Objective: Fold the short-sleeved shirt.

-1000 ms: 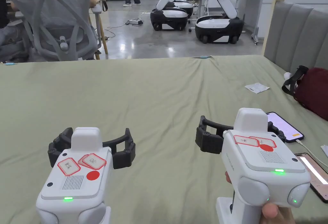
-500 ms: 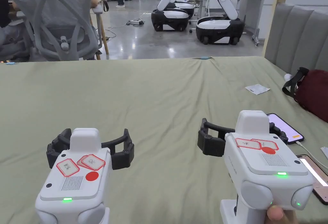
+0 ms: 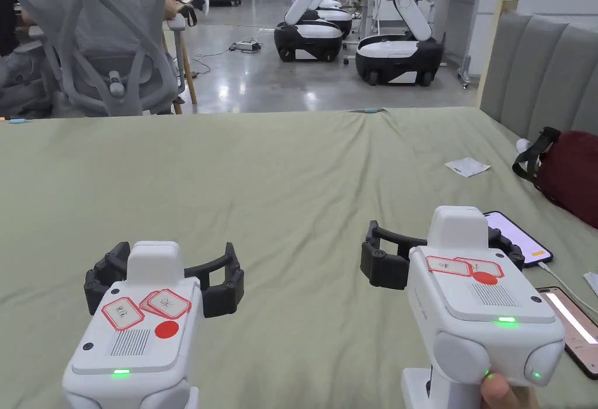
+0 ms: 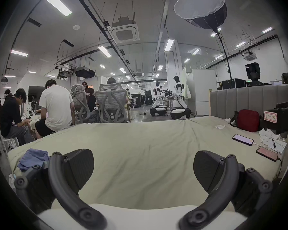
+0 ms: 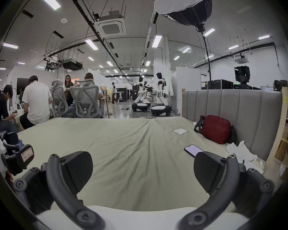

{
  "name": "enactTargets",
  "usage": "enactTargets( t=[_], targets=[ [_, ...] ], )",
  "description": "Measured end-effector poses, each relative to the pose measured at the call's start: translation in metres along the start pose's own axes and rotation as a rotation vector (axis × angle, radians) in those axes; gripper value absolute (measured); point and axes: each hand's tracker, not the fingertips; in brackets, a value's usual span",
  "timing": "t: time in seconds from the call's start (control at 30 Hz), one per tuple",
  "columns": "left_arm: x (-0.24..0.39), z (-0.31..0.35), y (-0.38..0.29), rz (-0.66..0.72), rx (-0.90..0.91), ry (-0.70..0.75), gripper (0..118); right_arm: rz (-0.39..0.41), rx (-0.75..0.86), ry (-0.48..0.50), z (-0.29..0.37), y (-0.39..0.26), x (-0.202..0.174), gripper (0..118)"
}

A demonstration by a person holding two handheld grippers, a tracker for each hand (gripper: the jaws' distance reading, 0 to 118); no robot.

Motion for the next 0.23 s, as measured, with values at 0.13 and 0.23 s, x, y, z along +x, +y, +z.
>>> enactTargets(
  t=[0.13, 0.23],
  targets=[
    [0.0013, -0.0007, 0.0006, -0.002, 0.004, -0.002, 118, -0.044, -0.047, 0.008, -0.0014, -0.0037, 0.0017, 118],
    [0.0015, -0.0007, 0.0018, -0.002, 0.005, -0.002, 118, -0.052, -0.062, 0.042, 0.0004, -0.0043, 0.0035, 118]
  ],
)
